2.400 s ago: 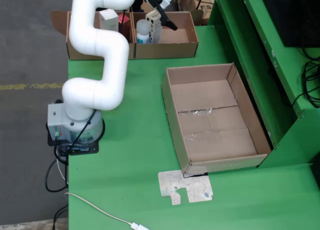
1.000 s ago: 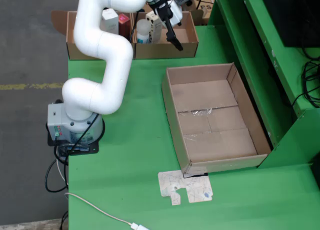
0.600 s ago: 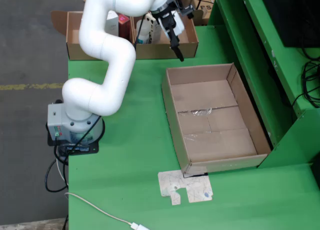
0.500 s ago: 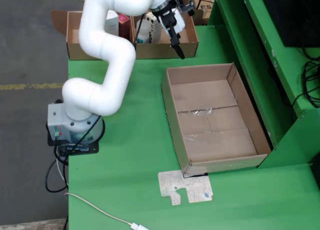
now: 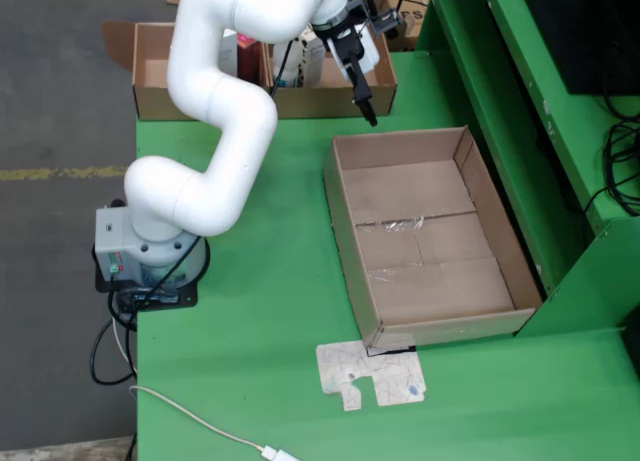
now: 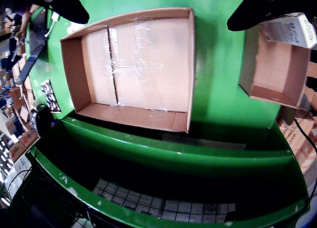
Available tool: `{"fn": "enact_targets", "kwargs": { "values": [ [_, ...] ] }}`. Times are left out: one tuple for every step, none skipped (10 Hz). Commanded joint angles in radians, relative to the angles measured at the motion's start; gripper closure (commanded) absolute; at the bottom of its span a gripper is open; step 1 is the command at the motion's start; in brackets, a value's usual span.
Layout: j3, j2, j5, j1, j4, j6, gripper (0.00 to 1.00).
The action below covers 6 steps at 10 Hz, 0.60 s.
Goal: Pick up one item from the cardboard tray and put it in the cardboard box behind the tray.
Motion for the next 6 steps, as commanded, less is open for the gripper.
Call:
{"fn": "enact_targets", "kwargs": {
  "values": [
    [0.253, 0.01, 0.02, -0.065, -0.01, -0.085, 0.0],
    [0.253, 0.01, 0.02, -0.065, -0.01, -0.085, 0.0],
    [0.253, 0.01, 0.02, -0.065, -0.01, -0.085, 0.0],
    [0.324, -0.01, 0.039, -0.095, -0.041, -0.125, 0.0],
    [0.324, -0.01, 0.039, -0.095, -0.041, -0.125, 0.0],
    [0.371, -0.02, 0.04, -0.098, -0.075, -0.131, 0.0]
  ]
}}
